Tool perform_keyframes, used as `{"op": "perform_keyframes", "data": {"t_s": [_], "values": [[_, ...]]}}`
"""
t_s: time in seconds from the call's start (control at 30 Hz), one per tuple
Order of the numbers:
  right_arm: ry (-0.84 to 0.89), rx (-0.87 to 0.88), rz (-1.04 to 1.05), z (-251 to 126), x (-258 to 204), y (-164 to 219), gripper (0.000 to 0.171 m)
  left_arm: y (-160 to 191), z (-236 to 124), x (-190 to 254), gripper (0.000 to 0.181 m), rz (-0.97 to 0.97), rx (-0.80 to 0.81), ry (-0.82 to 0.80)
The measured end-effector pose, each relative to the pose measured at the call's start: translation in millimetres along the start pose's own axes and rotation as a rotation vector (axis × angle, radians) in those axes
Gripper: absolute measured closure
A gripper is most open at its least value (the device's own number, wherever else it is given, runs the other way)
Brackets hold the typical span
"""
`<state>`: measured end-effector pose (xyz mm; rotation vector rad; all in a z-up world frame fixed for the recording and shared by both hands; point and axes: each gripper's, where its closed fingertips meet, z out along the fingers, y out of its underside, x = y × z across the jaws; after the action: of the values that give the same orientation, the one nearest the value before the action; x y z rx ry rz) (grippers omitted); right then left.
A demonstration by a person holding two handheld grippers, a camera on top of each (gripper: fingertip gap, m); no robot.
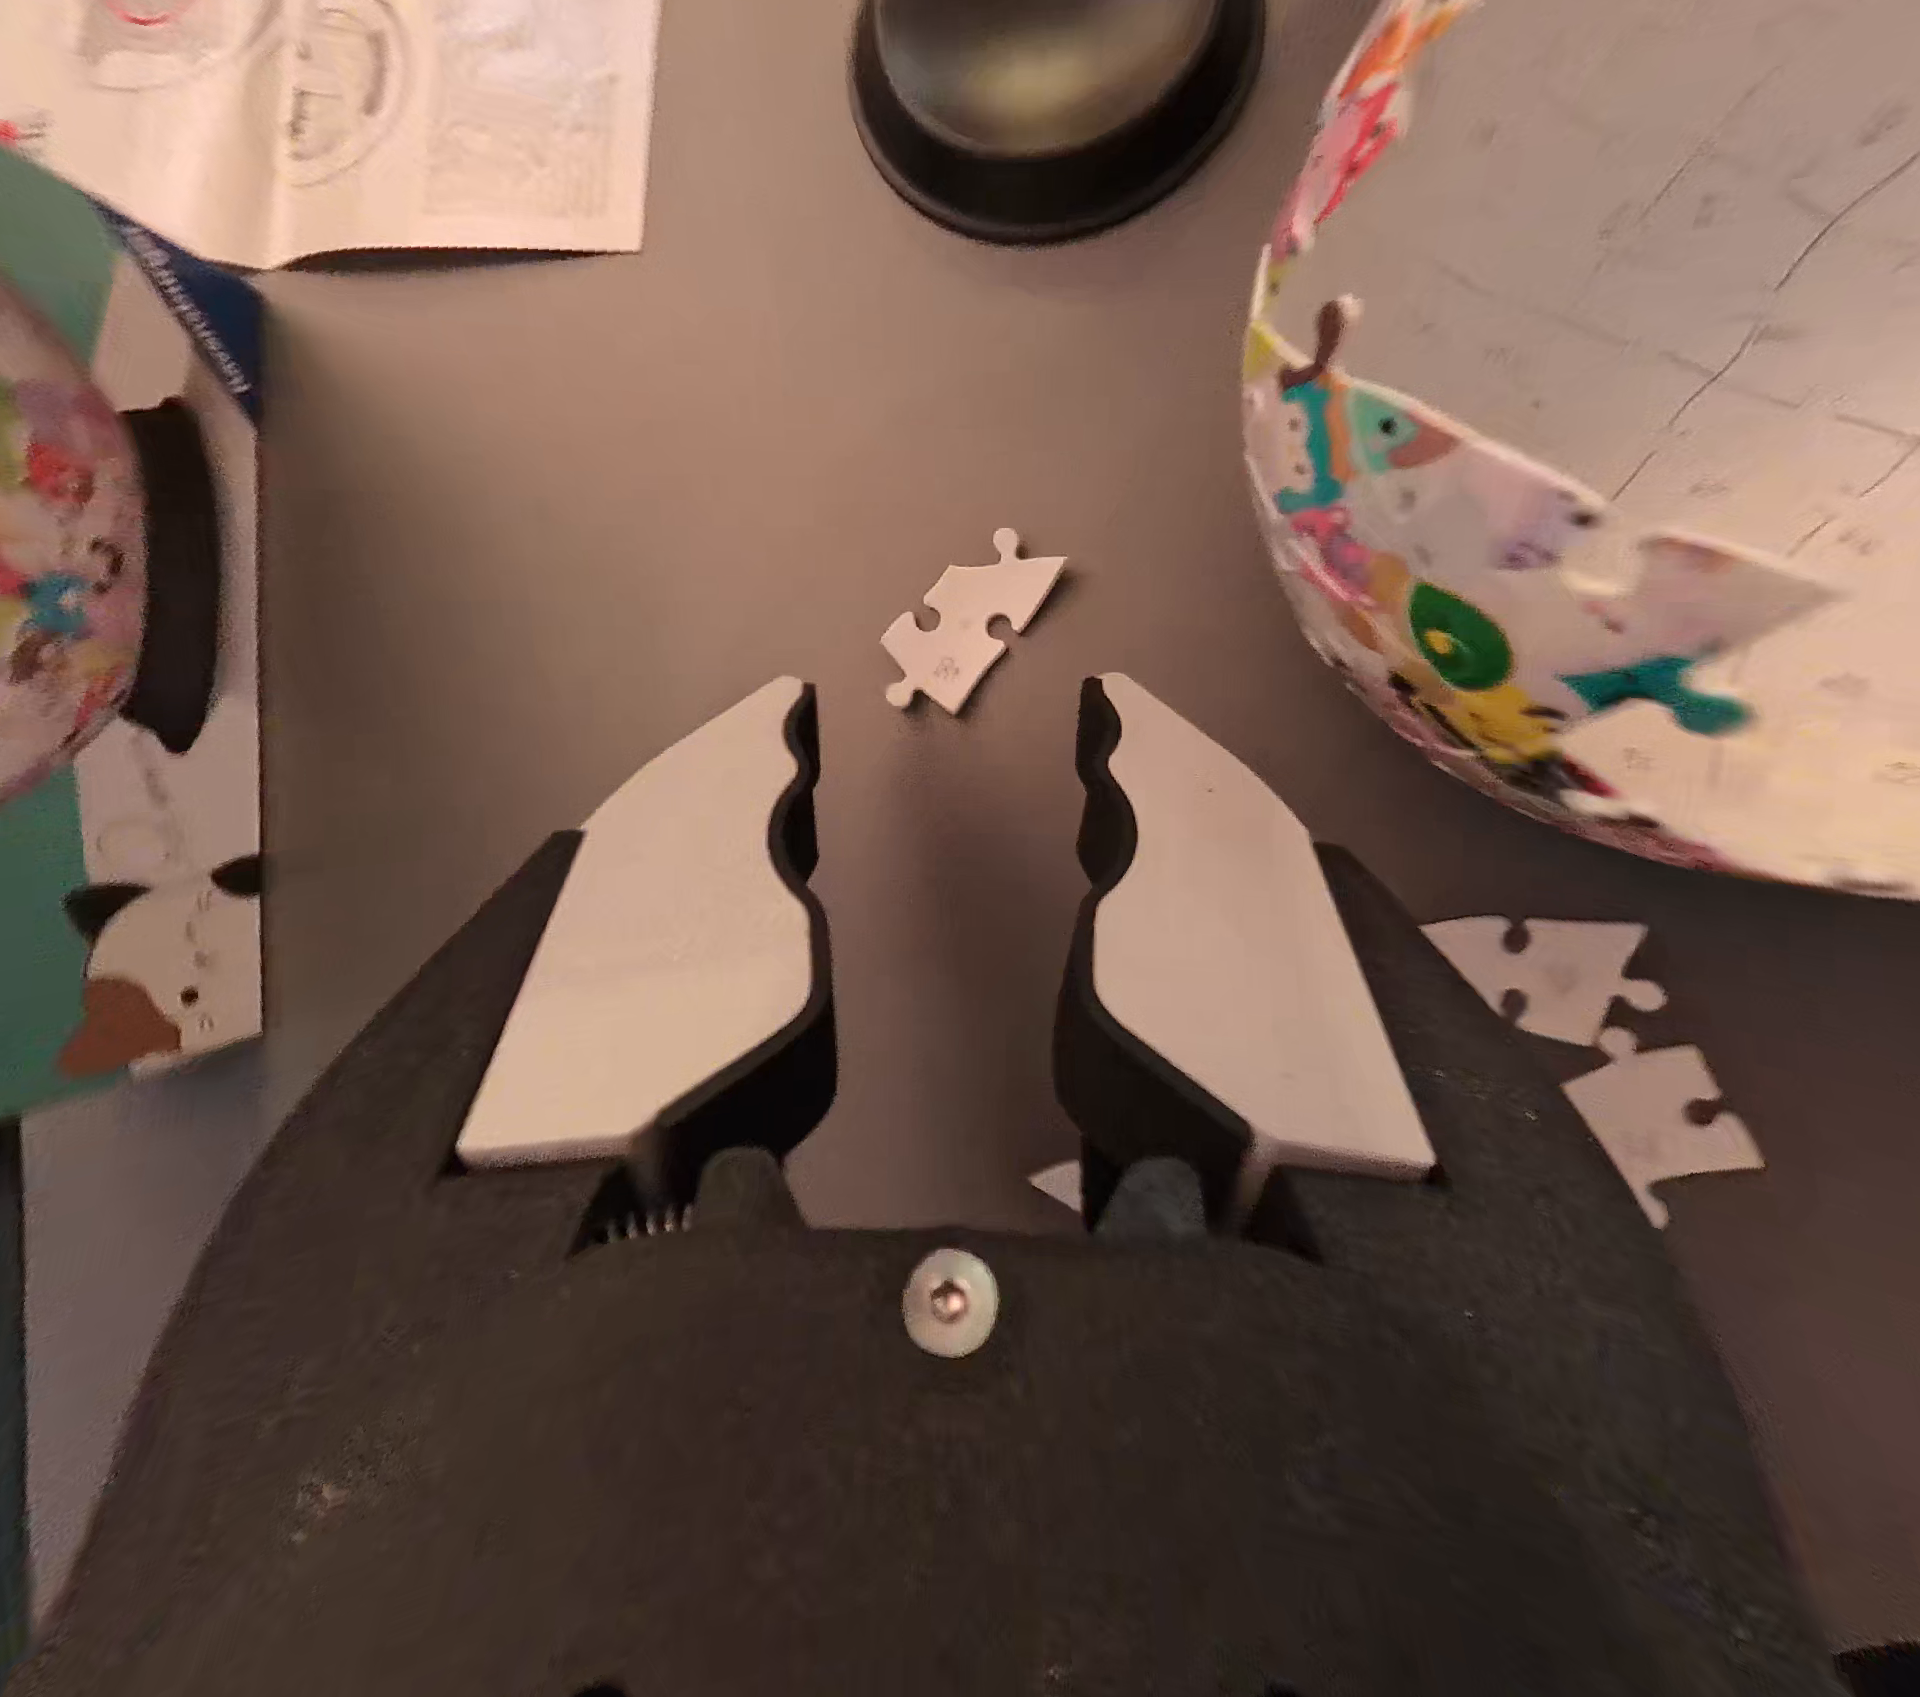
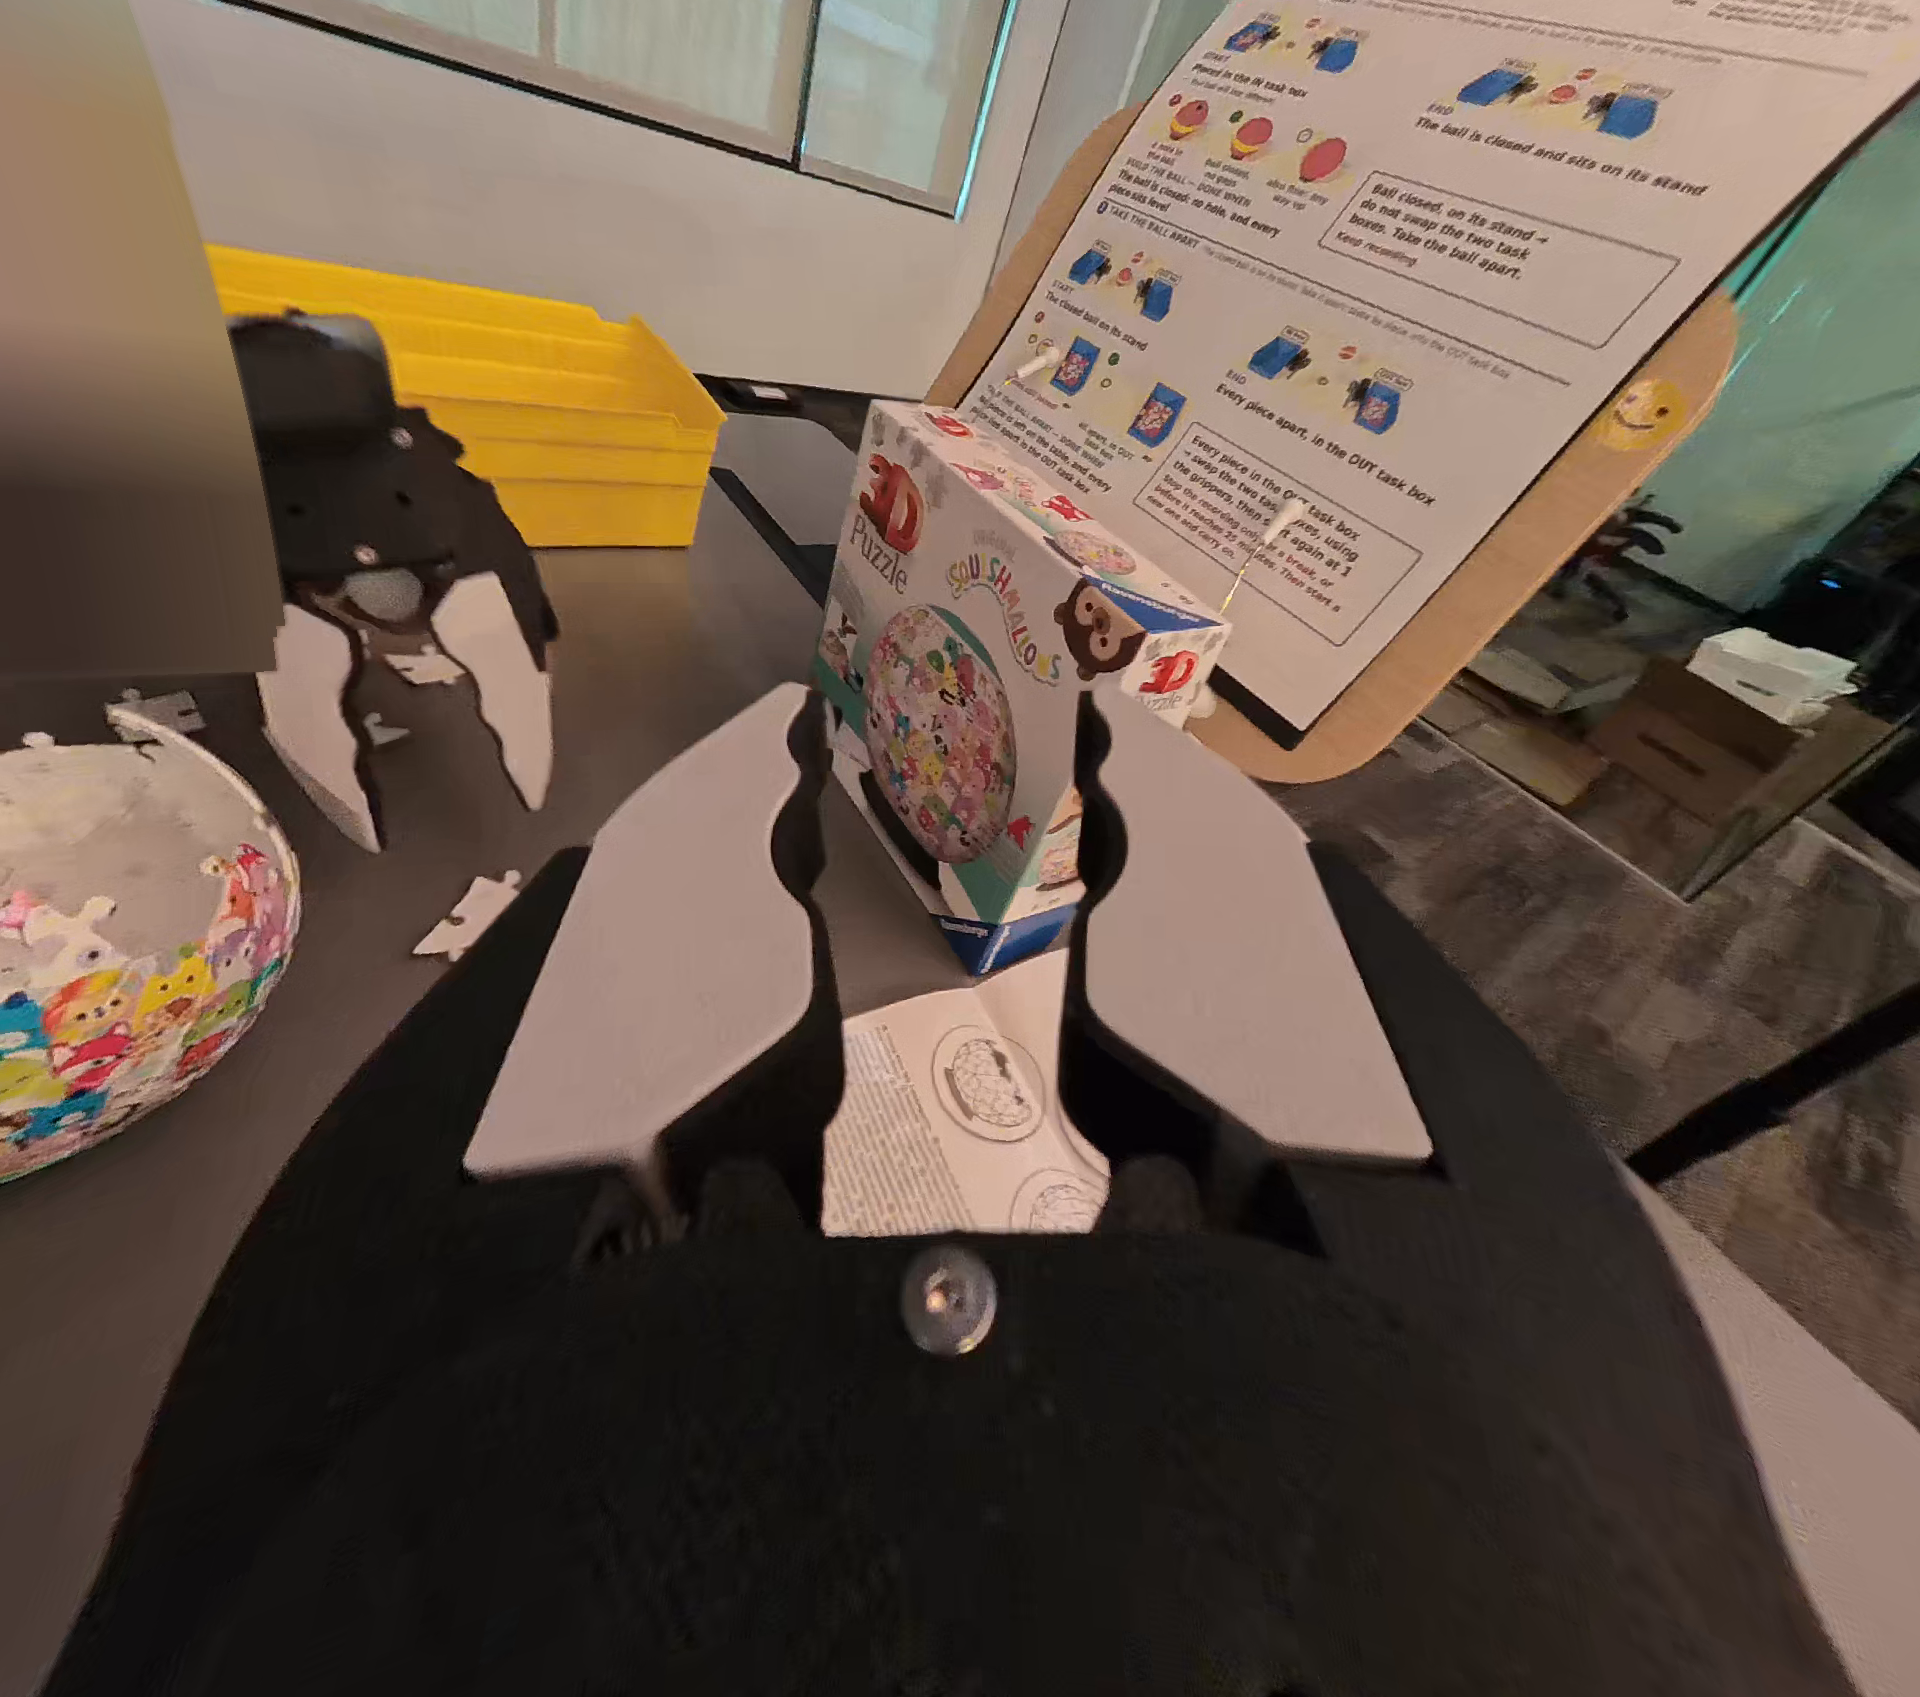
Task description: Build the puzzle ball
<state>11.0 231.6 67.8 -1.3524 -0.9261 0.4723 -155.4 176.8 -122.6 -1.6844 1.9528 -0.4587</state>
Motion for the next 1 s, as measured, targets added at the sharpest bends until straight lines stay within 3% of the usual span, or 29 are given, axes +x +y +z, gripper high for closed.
{"op": "perform_keyframes", "data": {"t_s": [0.23,0.4,0.63,0.7,0.93,1.0], "values": [[-0.048,-0.019,0.025,4,-4,7,0.125,-5,24,-6,0.147,0.055,0.017,0.146],[-0.082,-0.039,0.004,8,-13,8,0.125,2,31,-1,0.146,0.03,-0.032,0.213],[-0.118,-0.04,-0.014,11,-25,4,0.125,8,33,-2,0.155,0.016,-0.043,0.165],[-0.127,-0.029,-0.017,12,-28,1,0.125,7,27,-3,0.181,-0.003,-0.015,0.148],[-0.139,-0.039,-0.038,17,-37,0,0.125,7,4,-11,0.181,-0.095,0.05,0.04],[-0.15,-0.031,-0.032,17,-40,-2,0.125,2,-1,-10,0.167,-0.108,0.068,0.03]]}}
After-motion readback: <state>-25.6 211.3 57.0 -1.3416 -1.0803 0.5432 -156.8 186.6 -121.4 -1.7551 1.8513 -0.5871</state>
